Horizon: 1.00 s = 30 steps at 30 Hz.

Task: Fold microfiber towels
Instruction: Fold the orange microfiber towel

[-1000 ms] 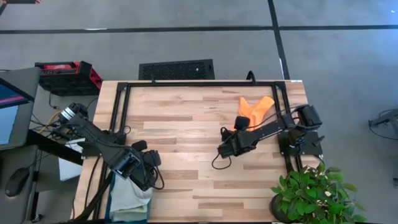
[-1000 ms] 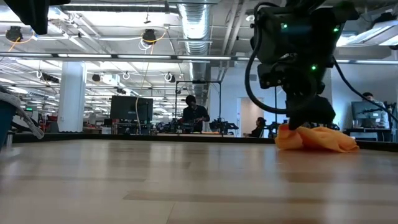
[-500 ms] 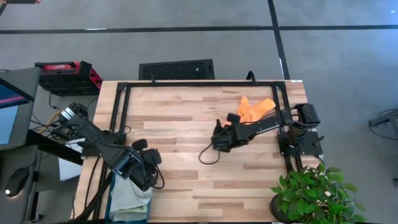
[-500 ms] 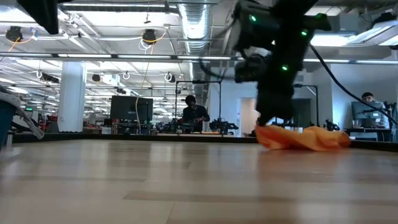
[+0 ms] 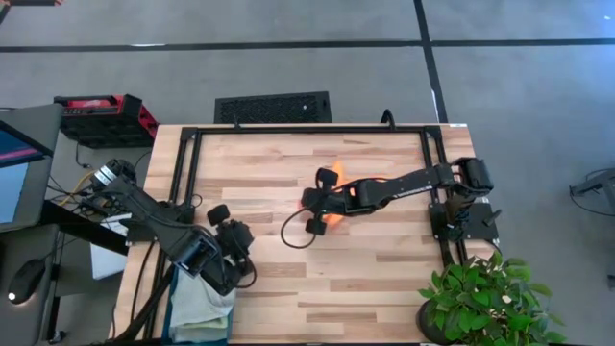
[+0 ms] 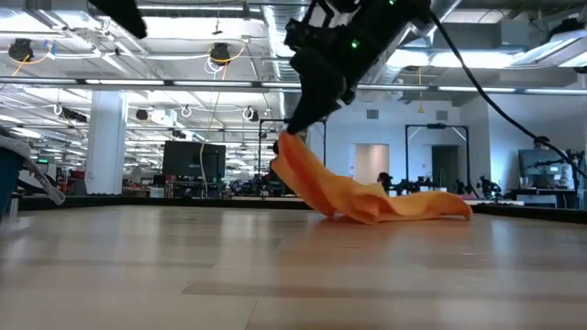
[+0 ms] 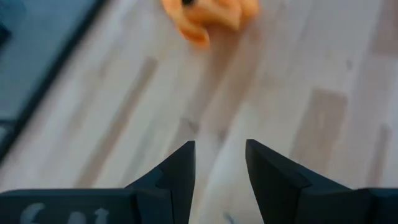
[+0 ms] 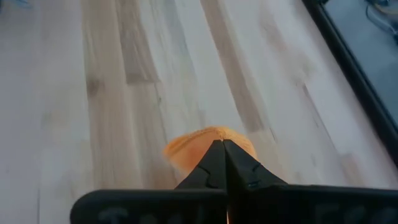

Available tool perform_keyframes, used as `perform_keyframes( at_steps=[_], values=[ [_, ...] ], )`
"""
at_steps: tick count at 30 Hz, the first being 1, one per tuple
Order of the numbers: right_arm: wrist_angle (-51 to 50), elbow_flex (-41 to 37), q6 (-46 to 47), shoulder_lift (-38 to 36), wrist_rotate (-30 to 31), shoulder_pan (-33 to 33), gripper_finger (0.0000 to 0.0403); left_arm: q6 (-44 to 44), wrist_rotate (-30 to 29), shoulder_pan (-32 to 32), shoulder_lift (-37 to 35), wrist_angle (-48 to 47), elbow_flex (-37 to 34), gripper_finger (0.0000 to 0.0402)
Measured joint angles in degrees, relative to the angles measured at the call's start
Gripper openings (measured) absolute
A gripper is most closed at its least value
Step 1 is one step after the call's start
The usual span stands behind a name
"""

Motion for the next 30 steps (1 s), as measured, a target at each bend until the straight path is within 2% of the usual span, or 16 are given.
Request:
perform_keyframes(
  at_steps=[4,8,12,17,21,27,30],
  values=[
    [0.61,1.02,-1.43,0.00,-0.47,0.45,0.0004,4.93,-7.29,0.56,-0.05,5.02,-2.10,0.0134],
    [0.40,1.97,-1.63,0.00,-0.55,1.57,0.0003,17.55,-9.15,2.75,0.02,14.42,-7.30,0.0134],
    [-0.10,2.89,-1.61,-0.02,-1.69,2.76,0.0003,33.59,-9.00,5.73,0.02,28.78,-12.89,0.0134],
    [-1.03,3.92,-1.45,-0.04,-1.99,3.89,0.0002,53.41,-2.20,10.00,0.03,46.73,-19.38,0.0134],
    [-1.32,4.30,-1.04,-0.11,-2.09,3.96,0.0003,64.92,4.07,12.95,0.02,55.50,-22.77,0.0134],
    [-1.36,4.30,-0.51,-0.11,-2.95,3.80,0.0003,74.88,5.39,16.32,0.04,58.31,-23.43,0.0134],
    [-1.34,4.30,-0.31,-0.11,-2.98,3.80,0.0003,76.16,9.08,18.47,0.04,58.53,-23.43,0.0134]
  ],
)
